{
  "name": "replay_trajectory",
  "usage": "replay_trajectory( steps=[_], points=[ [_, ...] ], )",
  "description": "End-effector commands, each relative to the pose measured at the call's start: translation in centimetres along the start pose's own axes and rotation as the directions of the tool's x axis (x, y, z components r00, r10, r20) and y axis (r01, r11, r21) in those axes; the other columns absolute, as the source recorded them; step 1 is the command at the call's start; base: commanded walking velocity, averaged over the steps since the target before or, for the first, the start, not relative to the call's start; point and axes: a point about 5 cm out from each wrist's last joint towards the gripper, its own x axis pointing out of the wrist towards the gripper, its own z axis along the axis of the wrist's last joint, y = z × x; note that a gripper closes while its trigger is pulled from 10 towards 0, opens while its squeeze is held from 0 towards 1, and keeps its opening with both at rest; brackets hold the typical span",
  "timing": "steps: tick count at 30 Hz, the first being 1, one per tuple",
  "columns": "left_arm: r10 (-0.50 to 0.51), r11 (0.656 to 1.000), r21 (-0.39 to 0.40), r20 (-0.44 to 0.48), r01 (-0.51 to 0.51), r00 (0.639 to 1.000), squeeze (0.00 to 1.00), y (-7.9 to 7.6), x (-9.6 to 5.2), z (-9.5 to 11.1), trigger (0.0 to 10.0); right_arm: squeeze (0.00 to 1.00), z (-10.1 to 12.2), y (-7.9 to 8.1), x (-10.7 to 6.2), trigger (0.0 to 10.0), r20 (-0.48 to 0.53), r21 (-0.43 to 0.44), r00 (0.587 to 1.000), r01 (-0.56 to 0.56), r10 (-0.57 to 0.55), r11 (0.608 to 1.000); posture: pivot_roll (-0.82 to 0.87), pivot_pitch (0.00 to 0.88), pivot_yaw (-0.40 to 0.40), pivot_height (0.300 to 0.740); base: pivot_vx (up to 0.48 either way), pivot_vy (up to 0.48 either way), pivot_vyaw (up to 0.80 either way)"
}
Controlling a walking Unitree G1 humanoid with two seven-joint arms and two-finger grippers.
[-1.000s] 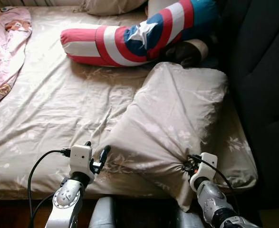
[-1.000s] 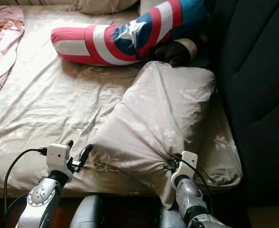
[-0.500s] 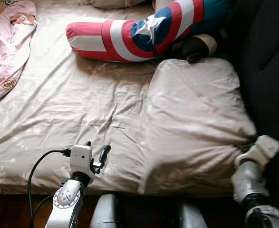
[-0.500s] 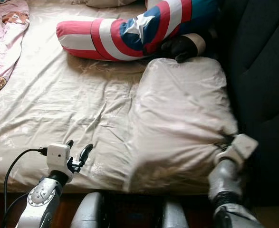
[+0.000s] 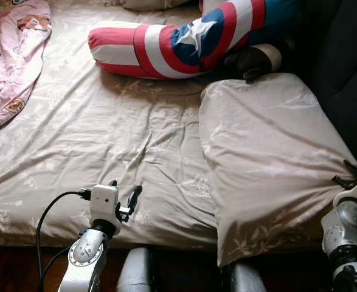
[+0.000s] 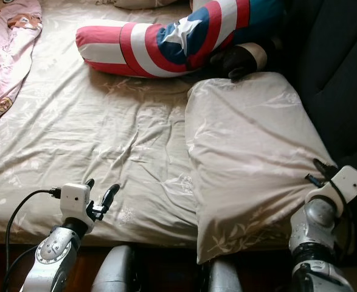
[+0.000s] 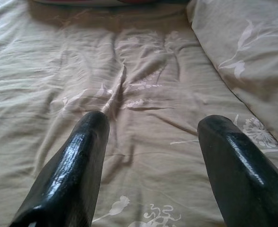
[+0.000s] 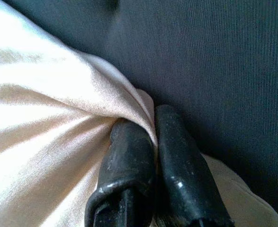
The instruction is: Clean up the room
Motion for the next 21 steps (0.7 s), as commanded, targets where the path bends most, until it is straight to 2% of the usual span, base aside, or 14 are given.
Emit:
replay_trajectory(
  steps=[1,4,9,21],
  points=[
    [-0.003,1.0,0.024,-0.031,0.003,1.0,0.0,0.2,-0.5,-0.7,10.0,0.0,-1.4,-1.6,0.0,0.0,-0.077,0.041,0.995,0.067,-0.064,0.997,0.09,0.218,-0.013,0.645,0.0,0.0,0.0],
    [-0.002,1.0,0.026,-0.031,0.003,1.0,0.0,0.3,-0.4,-0.6,10.0,0.0,-2.2,-2.0,0.0,0.0,-0.126,0.05,0.989,0.079,-0.072,0.996,0.09,0.219,-0.011,0.645,0.0,0.0,0.0],
    [-0.005,1.0,0.024,-0.03,0.006,1.0,0.0,0.3,-0.3,-0.6,10.0,0.0,-2.0,-2.3,0.1,0.0,-0.132,0.06,0.988,0.083,-0.075,0.995,0.08,0.223,-0.012,0.645,0.0,0.0,0.0],
    [-0.008,1.0,0.023,-0.028,0.008,1.0,0.0,0.1,-0.3,-0.6,10.0,0.0,-3.3,-1.8,-0.5,0.0,-0.186,0.076,0.981,0.061,-0.046,0.995,0.09,0.227,-0.01,0.645,0.0,0.0,0.0]
  ],
)
